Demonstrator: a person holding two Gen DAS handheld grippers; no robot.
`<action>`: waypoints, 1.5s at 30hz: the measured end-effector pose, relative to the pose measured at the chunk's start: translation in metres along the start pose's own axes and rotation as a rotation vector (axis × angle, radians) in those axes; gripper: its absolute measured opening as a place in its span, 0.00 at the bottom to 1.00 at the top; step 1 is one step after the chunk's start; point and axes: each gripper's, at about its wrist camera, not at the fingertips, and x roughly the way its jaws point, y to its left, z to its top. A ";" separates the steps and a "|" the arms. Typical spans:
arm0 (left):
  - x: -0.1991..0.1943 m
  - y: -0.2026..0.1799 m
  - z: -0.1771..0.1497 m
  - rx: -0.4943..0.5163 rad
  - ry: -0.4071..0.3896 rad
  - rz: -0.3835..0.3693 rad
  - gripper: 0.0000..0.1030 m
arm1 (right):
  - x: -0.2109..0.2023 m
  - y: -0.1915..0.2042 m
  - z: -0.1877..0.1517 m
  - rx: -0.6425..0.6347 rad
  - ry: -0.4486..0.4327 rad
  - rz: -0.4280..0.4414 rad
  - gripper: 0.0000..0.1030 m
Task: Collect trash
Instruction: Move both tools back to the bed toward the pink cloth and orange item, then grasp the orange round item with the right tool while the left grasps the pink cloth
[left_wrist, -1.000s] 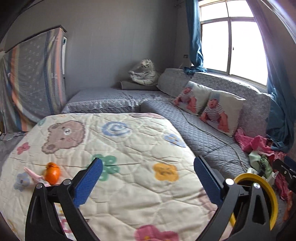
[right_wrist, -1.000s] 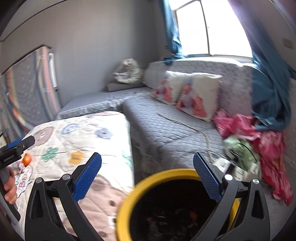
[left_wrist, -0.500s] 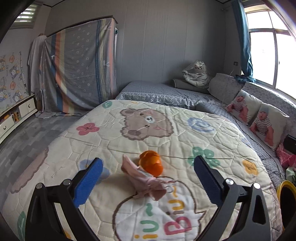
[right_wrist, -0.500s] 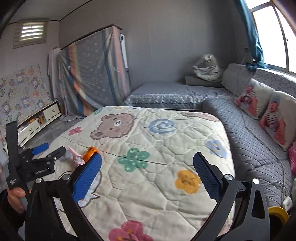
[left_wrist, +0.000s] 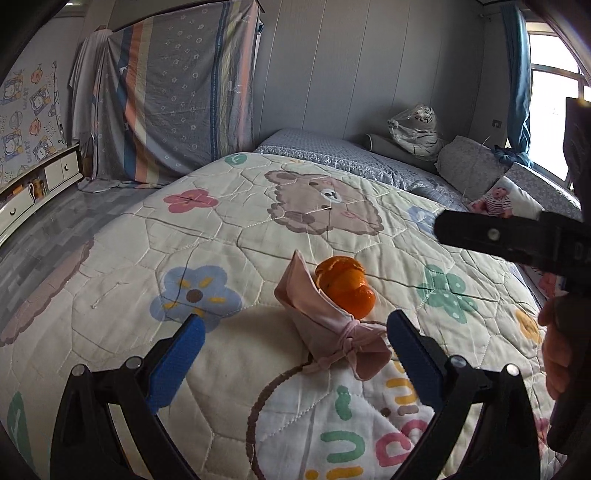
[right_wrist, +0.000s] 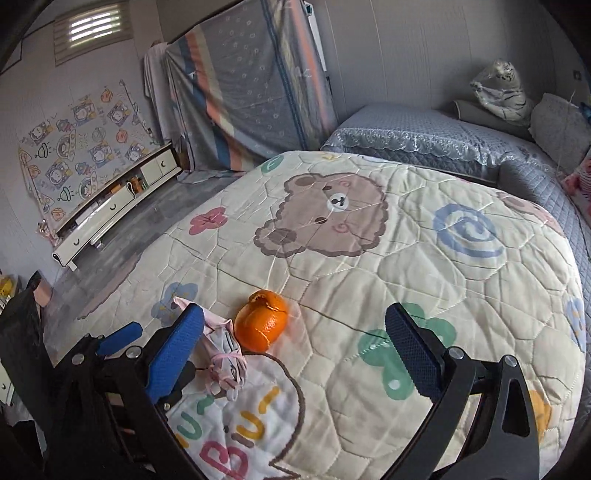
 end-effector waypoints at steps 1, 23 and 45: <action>0.002 -0.001 0.000 0.003 0.006 -0.001 0.92 | 0.009 0.002 0.002 0.003 0.022 0.016 0.90; 0.032 0.007 0.002 -0.089 0.096 -0.055 0.75 | 0.096 0.011 0.010 0.072 0.300 0.062 0.52; 0.061 0.015 0.009 -0.171 0.178 -0.111 0.45 | 0.119 0.008 0.012 0.094 0.362 0.065 0.36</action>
